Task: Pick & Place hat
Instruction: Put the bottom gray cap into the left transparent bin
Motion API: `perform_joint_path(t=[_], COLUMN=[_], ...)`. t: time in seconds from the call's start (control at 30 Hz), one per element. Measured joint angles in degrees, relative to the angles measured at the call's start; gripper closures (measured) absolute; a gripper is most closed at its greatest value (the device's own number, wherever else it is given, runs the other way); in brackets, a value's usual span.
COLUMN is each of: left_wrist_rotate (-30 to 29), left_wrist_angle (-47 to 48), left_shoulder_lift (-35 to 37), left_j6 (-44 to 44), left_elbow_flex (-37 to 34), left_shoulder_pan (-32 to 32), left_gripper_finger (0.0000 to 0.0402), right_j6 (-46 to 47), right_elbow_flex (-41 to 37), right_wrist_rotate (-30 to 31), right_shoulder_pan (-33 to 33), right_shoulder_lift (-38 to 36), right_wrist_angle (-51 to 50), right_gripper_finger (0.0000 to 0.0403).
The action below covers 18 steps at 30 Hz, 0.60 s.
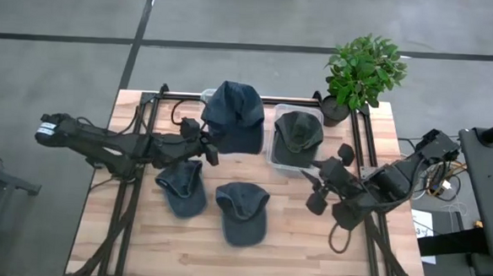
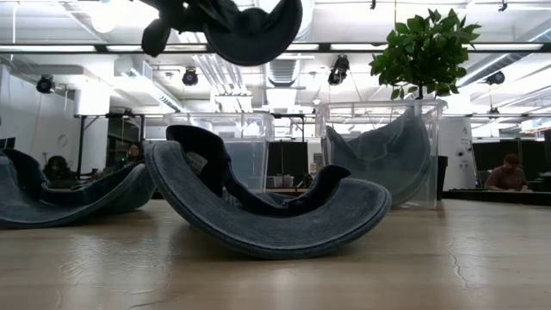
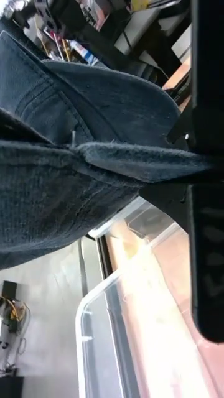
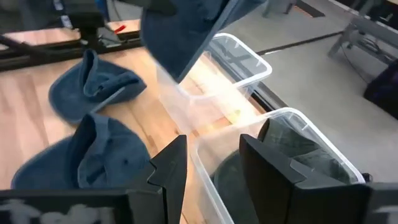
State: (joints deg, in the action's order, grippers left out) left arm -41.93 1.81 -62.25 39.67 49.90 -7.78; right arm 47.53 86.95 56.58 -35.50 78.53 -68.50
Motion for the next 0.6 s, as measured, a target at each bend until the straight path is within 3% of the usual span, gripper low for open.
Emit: perform_joint_path(t=[0.3, 0.6], left_wrist_rotate=[9.45, 13.06], left_wrist_angle=[1.19, 13.05], left_shoulder_lift=[-0.09, -0.09], left_j6=[1.66, 6.19], left_elbow_flex=[-0.02, 2.83], left_shoulder_pan=[8.78, 15.86], left_gripper_finger=[0.0397, 0.0397], right_j6=[0.44, -17.82], right_elbow_flex=[-11.57, -26.86], right_wrist_rotate=[0.45, -0.21], right_shoulder_pan=[-6.23, -6.87], right_shoulder_lift=[-10.34, -24.59], right_wrist_angle=[4.67, 28.11], right_gripper_finger=[0.0281, 0.0303])
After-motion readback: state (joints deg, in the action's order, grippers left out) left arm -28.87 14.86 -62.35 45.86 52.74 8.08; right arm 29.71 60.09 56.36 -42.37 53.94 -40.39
